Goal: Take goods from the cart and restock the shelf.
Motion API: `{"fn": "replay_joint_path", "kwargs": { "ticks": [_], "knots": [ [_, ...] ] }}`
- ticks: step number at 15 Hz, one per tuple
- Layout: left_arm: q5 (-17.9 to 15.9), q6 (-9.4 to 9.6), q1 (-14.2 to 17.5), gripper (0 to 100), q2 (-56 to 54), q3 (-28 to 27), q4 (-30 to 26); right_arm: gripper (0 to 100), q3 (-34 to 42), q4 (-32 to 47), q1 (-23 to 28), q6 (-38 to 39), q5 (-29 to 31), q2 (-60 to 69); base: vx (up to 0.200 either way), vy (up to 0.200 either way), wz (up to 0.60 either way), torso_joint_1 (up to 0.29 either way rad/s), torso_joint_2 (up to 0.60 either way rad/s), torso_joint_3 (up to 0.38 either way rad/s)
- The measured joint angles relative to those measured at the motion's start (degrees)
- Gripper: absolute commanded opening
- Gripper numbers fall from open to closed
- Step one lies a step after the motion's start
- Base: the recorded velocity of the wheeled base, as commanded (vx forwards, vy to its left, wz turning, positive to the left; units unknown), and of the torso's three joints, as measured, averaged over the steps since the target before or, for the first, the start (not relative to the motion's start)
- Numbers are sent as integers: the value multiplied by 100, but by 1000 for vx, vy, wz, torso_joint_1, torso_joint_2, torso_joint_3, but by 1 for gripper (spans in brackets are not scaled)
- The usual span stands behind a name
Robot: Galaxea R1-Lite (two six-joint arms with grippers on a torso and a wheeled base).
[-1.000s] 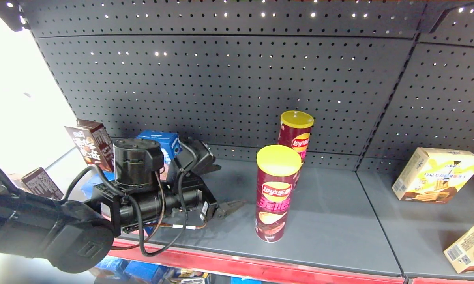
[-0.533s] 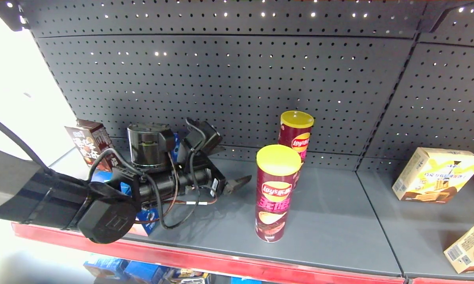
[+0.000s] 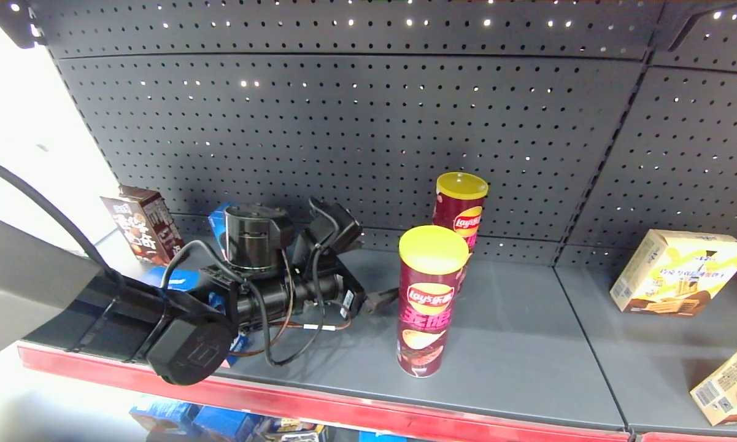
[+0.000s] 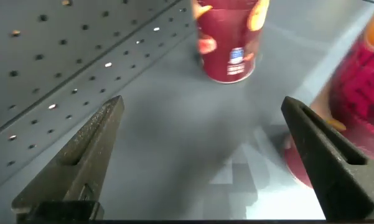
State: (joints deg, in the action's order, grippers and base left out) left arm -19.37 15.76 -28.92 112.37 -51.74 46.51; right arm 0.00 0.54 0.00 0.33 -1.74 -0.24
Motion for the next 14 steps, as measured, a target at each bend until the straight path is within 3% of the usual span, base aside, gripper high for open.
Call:
{"fn": "replay_joint_path", "kwargs": {
  "ticks": [6, 14],
  "knots": [
    [128, -2, -272, 100, 6, 11, 5, 100, 0, 0, 0, 2, 0, 0, 0, 0, 0, 0, 0, 0],
    [205, -4, -349, 100, 6, 135, -1, 100, 0, 0, 0, 2, 0, 0, 0, 0, 0, 0, 0, 0]
  ]
}}
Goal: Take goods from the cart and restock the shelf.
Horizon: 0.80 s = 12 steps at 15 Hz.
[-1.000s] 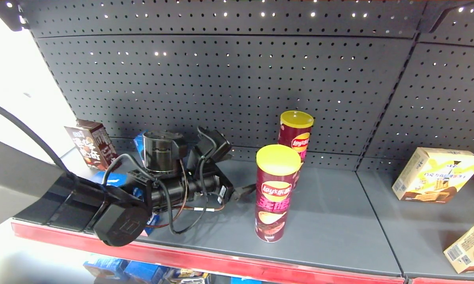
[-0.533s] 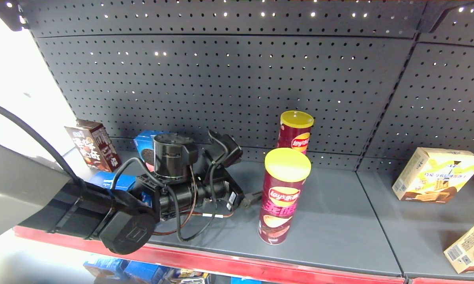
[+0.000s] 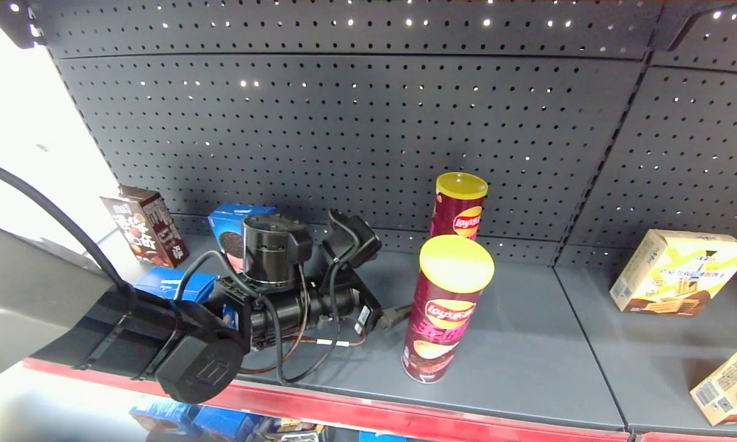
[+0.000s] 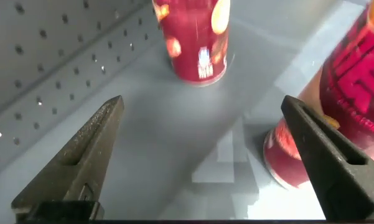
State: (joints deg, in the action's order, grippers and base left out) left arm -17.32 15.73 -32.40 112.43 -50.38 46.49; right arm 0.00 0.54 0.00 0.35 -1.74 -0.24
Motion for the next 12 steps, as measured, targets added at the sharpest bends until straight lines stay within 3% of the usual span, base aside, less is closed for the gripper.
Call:
{"fn": "replay_joint_path", "kwargs": {
  "ticks": [7, 12],
  "knots": [
    [0, 22, 126, 100, -15, 328, 13, 100, 0, 0, 0, -2, 0, -2, 0, 0, 0, 0, 0, 0],
    [0, 63, -1, 100, -45, 678, 219, 100, 0, 0, 0, 0, 0, -2, 0, 0, 0, 0, 0, 0]
  ]
}}
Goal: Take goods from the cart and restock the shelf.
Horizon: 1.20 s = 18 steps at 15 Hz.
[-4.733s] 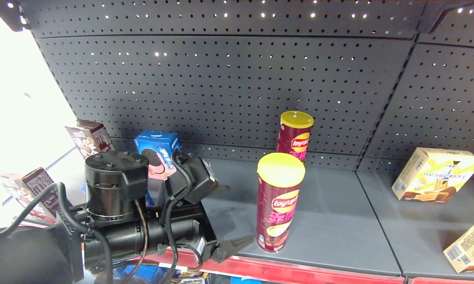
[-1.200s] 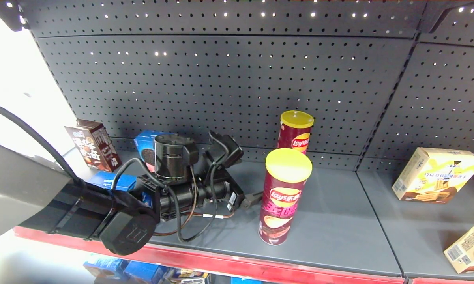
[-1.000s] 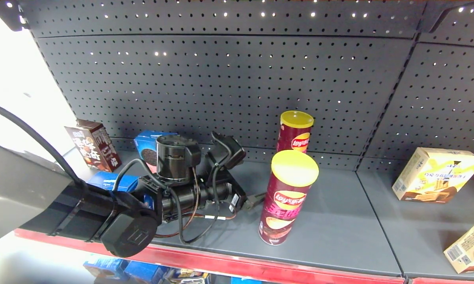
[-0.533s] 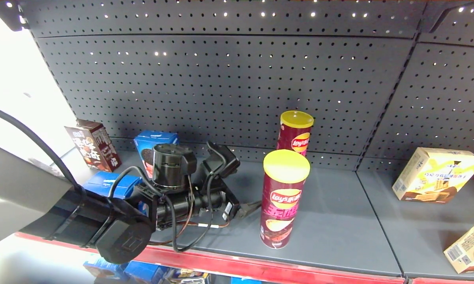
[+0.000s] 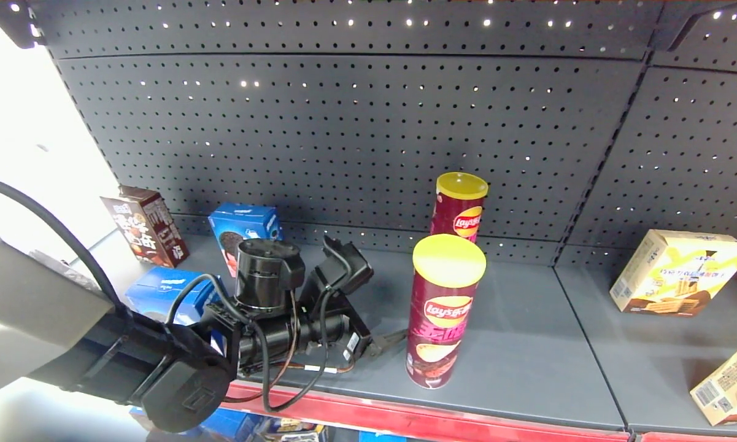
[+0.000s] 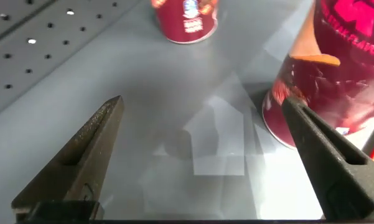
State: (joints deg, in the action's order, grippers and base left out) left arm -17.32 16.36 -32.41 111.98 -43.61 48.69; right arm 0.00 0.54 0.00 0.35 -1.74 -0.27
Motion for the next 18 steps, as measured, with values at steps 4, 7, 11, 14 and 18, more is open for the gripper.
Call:
{"fn": "replay_joint_path", "kwargs": {
  "ticks": [4, 7, 11, 14, 18],
  "knots": [
    [-2, 0, -112, 100, 9, 11, 9, 100, 0, 0, 0, 0, 2, 0, 0, 0, 0, 0, 0, 0],
    [0, 6, -132, 100, 23, 1, 6, 100, 0, 0, 0, -2, 0, 0, 0, 0, 0, 0, 0, 0],
    [6, 9, -195, 100, 63, -41, 16, 100, 0, 0, 0, 0, 0, 0, 0, 0, 0, 0, 0, 0],
    [35, 9, -234, 100, 94, -52, 17, 100, 0, 0, 0, -2, 0, 0, 0, 0, 0, 0, 0, 0],
    [35, 6, -247, 100, 113, -63, 9, 100, 0, 0, 0, -2, 0, 0, 0, 0, 0, 0, 0, 0]
  ]
}}
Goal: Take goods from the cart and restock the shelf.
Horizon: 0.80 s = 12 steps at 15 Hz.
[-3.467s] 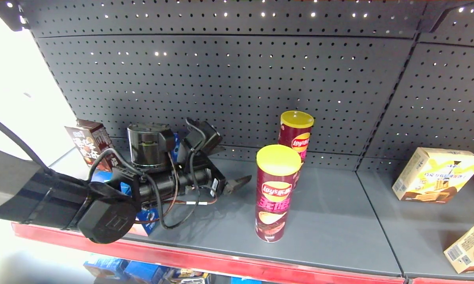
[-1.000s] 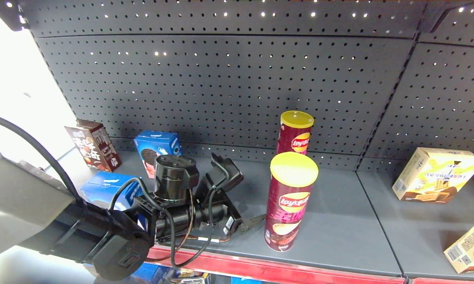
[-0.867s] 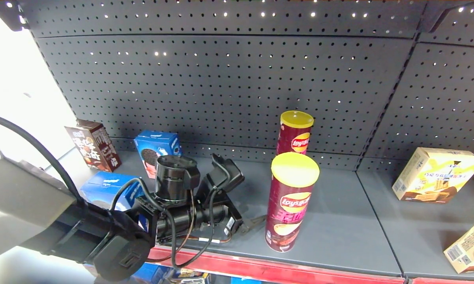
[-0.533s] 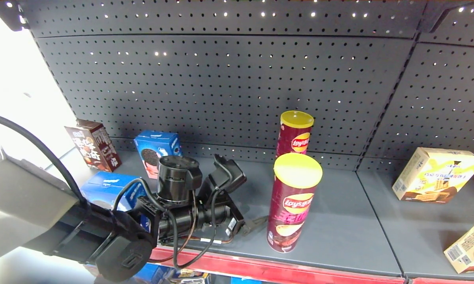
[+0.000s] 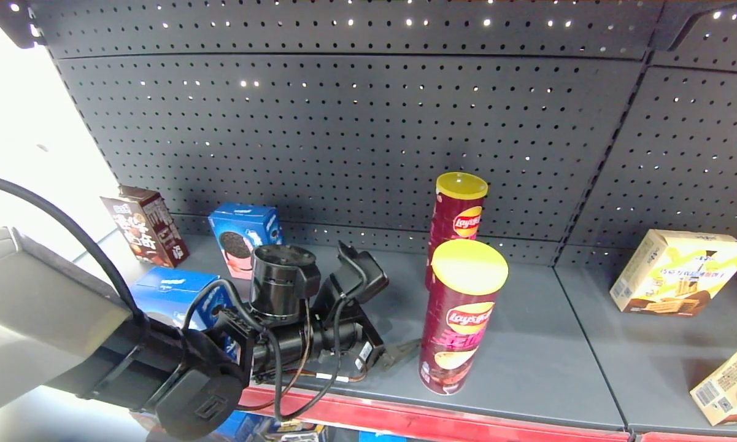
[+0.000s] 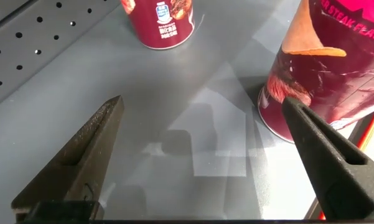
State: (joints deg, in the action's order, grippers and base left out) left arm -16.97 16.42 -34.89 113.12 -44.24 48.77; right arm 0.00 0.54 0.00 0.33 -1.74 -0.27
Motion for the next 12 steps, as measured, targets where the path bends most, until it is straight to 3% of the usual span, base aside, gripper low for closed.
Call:
{"fn": "replay_joint_path", "kwargs": {
  "ticks": [8, 12],
  "knots": [
    [9, -17, -20, 100, -2, -7, -15, 100, 0, 0, 0, 0, 0, 0, 0, 0, 0, 0, 0, 0],
    [143, -37, 345, 100, -96, -188, -11, 100, 0, 0, 0, 0, 0, 0, 0, 0, 0, 0, 0, 0]
  ]
}}
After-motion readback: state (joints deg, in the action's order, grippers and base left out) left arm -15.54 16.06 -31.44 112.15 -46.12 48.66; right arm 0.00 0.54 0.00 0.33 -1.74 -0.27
